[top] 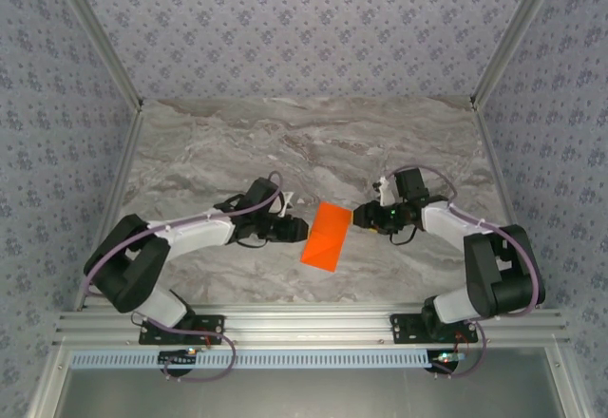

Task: Fold a paper plane with a square sheet of paper (fold left side to right side)
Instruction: Fold the triangle a second time at the center of the table, then turn over the paper at the center of the table.

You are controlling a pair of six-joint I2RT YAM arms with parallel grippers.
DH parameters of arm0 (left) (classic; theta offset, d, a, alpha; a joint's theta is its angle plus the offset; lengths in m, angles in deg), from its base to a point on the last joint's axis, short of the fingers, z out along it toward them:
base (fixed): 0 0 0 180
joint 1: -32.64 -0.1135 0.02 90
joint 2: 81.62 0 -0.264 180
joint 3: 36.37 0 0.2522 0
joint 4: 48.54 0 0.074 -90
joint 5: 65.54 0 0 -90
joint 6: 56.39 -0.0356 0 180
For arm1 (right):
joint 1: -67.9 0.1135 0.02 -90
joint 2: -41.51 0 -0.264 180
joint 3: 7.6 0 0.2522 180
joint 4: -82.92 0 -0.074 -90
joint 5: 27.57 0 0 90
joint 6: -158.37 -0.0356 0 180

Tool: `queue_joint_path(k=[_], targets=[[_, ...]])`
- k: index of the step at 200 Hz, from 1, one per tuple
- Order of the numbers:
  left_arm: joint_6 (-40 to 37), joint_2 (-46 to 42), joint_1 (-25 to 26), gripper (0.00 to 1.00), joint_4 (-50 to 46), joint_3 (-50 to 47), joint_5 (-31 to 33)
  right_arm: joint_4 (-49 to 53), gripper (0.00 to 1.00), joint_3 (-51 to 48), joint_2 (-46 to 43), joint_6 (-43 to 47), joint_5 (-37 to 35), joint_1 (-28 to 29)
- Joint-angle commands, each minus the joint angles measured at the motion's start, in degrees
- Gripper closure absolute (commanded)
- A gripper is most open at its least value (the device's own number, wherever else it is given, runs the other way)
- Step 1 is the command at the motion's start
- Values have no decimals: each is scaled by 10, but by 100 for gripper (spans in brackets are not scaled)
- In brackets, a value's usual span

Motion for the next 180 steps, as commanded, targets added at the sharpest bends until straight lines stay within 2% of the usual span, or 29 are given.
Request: queue_joint_path(k=[1,34,59,105,151,180], targets=[[-17,48,-2,56,43,32,-41,-29,56,-19,-14,-32,20,10],[-22,105,-2,50,45,60,-41,-21,56,-21,-21,-33,11,19],[-7,120,-1,49,81,55,-57,-11,56,-19,-24,-28,6,22],[-5,124,-2,60,92,48,-65,-5,56,-20,-23,-25,0,22],[-10,131,-2,64,85,52,-61,-2,56,-19,-22,-26,0,24],[-12,126,-1,75,81,51,-52,-7,56,-21,-21,-29,3,31]])
